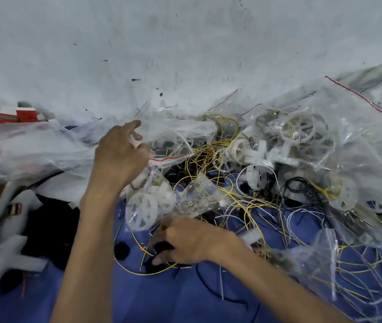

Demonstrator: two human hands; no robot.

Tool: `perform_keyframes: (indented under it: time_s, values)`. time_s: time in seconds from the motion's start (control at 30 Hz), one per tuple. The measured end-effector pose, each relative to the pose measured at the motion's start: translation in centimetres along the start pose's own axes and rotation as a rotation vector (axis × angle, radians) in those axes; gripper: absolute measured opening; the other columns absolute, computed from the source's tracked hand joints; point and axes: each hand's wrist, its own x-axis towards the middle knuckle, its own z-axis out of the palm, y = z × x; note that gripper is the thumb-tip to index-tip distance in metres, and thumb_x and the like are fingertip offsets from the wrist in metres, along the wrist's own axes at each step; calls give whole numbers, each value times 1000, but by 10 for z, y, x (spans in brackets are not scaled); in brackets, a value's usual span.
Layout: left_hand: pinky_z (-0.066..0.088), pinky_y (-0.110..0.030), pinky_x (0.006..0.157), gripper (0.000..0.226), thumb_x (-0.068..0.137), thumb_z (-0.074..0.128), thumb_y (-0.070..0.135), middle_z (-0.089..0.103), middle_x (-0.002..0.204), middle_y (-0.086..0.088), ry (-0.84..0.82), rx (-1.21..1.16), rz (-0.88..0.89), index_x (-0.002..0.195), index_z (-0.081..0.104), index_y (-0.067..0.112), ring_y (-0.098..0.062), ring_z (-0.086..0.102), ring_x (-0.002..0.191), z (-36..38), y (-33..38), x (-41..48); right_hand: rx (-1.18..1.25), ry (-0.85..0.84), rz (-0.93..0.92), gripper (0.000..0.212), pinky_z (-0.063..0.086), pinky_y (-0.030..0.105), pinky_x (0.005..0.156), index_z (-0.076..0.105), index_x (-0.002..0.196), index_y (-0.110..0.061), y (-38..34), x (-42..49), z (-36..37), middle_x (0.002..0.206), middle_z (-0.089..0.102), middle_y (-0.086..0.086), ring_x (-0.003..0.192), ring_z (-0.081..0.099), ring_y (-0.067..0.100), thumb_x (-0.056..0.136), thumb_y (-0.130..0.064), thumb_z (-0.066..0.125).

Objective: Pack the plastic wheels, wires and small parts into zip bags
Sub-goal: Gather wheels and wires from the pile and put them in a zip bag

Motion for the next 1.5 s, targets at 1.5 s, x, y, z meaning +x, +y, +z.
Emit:
perform_keyframes:
  time_s: [1.5]
  values:
    - [23, -14, 100, 60, 65, 37, -24, 45, 139, -11, 41, 109, 331, 109, 66, 4, -23, 43, 128, 24, -10, 4, 451, 145, 8, 18, 35, 6, 59, 68, 103, -14, 12, -58, -88, 77, 63, -12, 61, 52, -9, 89, -23, 61]
